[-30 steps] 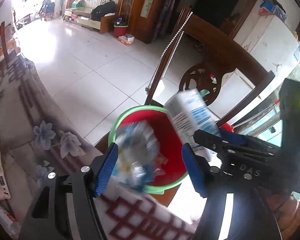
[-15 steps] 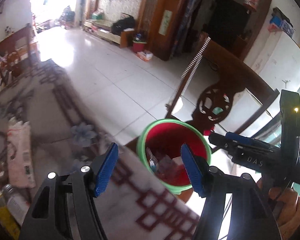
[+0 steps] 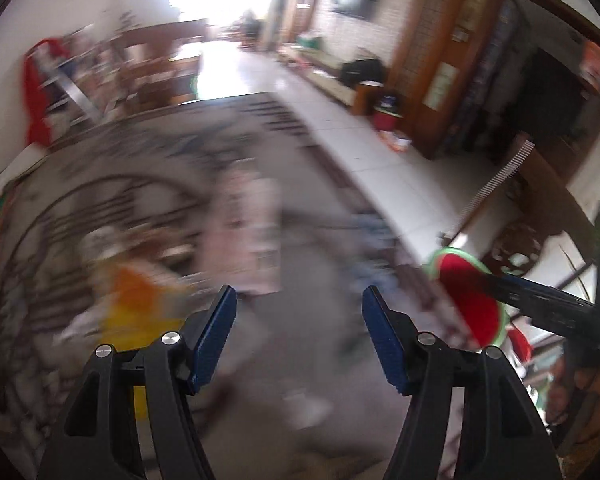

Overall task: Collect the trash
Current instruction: 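Grasp the yellow juice box with the left tool while the right tool approaches the clear bottle, then grasp the clear plastic bottle with the right tool and lift it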

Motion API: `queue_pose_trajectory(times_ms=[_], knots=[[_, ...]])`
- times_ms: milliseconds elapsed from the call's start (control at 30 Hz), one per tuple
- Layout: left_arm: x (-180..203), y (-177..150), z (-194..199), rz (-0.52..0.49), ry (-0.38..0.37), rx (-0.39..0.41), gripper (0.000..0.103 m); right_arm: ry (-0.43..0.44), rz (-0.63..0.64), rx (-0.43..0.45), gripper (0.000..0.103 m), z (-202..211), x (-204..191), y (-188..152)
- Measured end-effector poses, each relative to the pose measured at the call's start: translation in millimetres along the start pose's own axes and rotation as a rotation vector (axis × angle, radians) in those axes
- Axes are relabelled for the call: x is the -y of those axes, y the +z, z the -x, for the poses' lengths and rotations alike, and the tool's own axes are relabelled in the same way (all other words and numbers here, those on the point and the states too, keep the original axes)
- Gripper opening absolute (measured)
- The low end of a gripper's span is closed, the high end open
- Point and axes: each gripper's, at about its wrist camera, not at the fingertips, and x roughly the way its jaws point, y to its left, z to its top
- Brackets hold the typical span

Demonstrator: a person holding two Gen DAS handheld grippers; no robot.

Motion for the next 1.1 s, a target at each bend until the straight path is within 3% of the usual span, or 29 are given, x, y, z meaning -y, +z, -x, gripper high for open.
queue_pose_trajectory(times_ms=[133,233,400,467,600,767,833,900,933,1000,1100], knots=[[-68.0,-10.8,6.5,0.064,0.074,-0.026,0.061,0.027,0.048,-0.021,0.072,-5.6,-40.3,-8.9],[-102.3,-20.2,5.1,0.051,0.052,-0.07,0.061,0.038,0.069,-0.03,0.072,-8.3,-63.5,-15.2],[-107.8,-29.1,-22.5,-0.048,-0.049,-0.161,0.061,0.038,0.072,-0.045,0.072,-10.4,-87.6,-26.8],[-110.2,-30.1,-36.0,-0.074,-0.047,-0.184,0.061,0.032,0.07,-0.049,0.072,-10.0,-95.3,-31.9],[-121.4,-25.9,-68.1,-0.04,-0.097,-0.249,0.064,0.022,0.066,-0.05,0.072,-5.8,-104.1,-41.6],[-116.1,-22.2,-81.4,-0.063,-0.135,-0.257,0.064,0.008,0.052,-0.065,0.072,-6.6,-109.9,-52.6],[-113.4,-20.3,-83.4,-0.065,-0.135,-0.255,0.07,0.007,0.051,-0.074,0.074,-9.1,-113.7,-55.7],[-113.3,-18.4,-83.6,-0.046,-0.145,-0.257,0.063,0.009,0.057,-0.081,0.074,-11.7,-118.1,-57.4],[-111.9,-18.0,-83.6,-0.045,-0.15,-0.256,0.049,0.01,0.06,-0.084,0.074,-12.7,-120.8,-57.5],[-112.2,-21.2,-81.2,-0.048,-0.143,-0.254,0.038,0.015,0.078,-0.092,0.074,-16.4,-128.6,-58.4],[-121.0,-28.8,-70.3,-0.016,-0.143,-0.243,0.036,0.019,0.104,-0.104,0.074,-21.5,-136.5,-57.1]])
